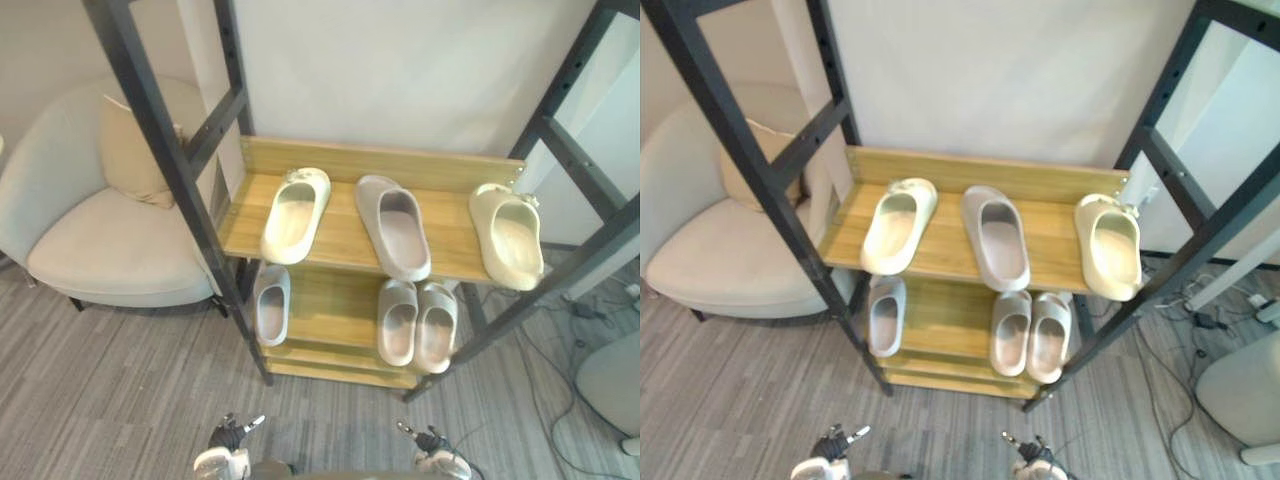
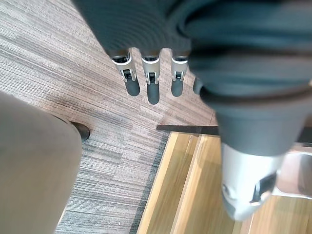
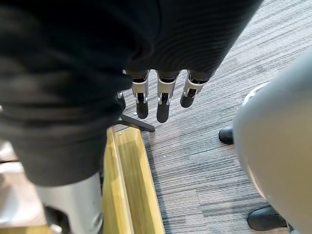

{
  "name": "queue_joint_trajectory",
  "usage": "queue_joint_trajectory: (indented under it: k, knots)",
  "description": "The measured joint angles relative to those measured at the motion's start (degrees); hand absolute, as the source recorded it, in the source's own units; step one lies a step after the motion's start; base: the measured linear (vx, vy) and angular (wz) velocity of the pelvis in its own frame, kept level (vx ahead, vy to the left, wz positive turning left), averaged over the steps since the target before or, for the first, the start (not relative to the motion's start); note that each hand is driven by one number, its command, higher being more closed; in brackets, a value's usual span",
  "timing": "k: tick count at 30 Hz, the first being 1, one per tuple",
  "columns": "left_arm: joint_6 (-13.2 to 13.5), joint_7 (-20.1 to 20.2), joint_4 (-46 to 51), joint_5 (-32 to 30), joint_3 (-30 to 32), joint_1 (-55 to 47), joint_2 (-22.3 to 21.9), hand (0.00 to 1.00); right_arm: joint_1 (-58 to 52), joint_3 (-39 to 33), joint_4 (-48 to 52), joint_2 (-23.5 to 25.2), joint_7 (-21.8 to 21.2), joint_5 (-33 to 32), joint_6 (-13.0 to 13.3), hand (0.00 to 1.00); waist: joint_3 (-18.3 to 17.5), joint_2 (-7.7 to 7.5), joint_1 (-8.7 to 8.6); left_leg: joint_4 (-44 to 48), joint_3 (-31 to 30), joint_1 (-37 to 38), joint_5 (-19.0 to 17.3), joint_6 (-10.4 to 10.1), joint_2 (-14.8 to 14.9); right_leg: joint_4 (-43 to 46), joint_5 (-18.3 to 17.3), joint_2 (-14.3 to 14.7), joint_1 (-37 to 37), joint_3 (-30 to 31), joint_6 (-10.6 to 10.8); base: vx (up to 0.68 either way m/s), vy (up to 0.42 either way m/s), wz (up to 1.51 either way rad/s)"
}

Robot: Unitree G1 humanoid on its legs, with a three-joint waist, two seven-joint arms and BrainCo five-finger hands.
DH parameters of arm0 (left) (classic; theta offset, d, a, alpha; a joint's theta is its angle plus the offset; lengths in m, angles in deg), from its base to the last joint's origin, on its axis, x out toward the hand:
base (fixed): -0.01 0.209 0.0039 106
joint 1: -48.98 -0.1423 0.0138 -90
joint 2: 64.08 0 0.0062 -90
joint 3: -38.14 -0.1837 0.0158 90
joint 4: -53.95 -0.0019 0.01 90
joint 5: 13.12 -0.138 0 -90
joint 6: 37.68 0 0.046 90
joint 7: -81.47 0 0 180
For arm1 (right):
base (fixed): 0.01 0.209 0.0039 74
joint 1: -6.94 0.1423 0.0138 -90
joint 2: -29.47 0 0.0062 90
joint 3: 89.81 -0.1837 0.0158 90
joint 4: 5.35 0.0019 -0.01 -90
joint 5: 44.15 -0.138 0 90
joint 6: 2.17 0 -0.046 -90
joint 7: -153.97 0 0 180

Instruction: Organize the slippers on the shoe rack

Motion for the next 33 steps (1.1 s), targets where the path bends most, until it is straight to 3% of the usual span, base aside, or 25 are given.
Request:
queue_joint_trajectory:
  k: [5,14,23,28,33]
  knots:
    - [-0.07,0.05,-0.22,-0.26,-1.02,-0.09,0.60,0.00,-0.95,0.73,-0.10,-0.44,0.04,0.01,-0.01,0.00,-0.22,-0.32,-0.51,-1.74,-0.23,0.75,0.60,-0.51,0.63,-2.90,1.19,1.11,1.25,-0.12,-0.44,0.02,-0.031,0.00]
    - [-0.09,-0.09,-0.94,-0.81,-3.22,0.29,1.74,0.00,-1.21,5.99,1.22,-0.95,0.58,0.04,0.07,0.00,-0.15,-0.74,-1.01,-2.75,0.37,0.65,1.12,0.32,-0.51,-5.64,3.08,0.40,1.62,0.73,0.17,-0.01,0.032,-0.04]
    - [-0.64,-0.80,0.15,-2.44,-5.04,0.28,2.10,0.00,-7.90,10.15,37.39,-2.18,2.32,5.03,1.62,0.00,-0.06,-0.63,-1.60,-3.70,2.73,0.52,1.37,0.48,-0.40,-6.64,4.05,0.63,0.03,3.66,0.39,0.00,0.005,-0.15]
    - [-0.55,-1.43,0.19,-2.47,-6.23,0.15,2.17,0.00,-11.48,12.00,50.60,-2.05,2.31,9.95,2.70,0.00,-0.04,-0.61,-1.76,-3.75,2.74,0.40,1.32,0.51,-0.41,-8.07,5.24,0.78,-0.39,5.48,0.47,0.01,-0.006,-0.21]
    - [-0.21,-1.49,0.16,-3.08,-7.82,0.13,2.42,0.00,-12.79,12.77,57.52,-2.02,2.31,13.51,3.53,0.00,-0.04,-0.61,-2.28,-3.77,2.98,0.30,1.14,0.50,-0.44,-8.48,6.01,0.79,-1.00,6.84,0.82,-0.02,-0.003,-0.15]
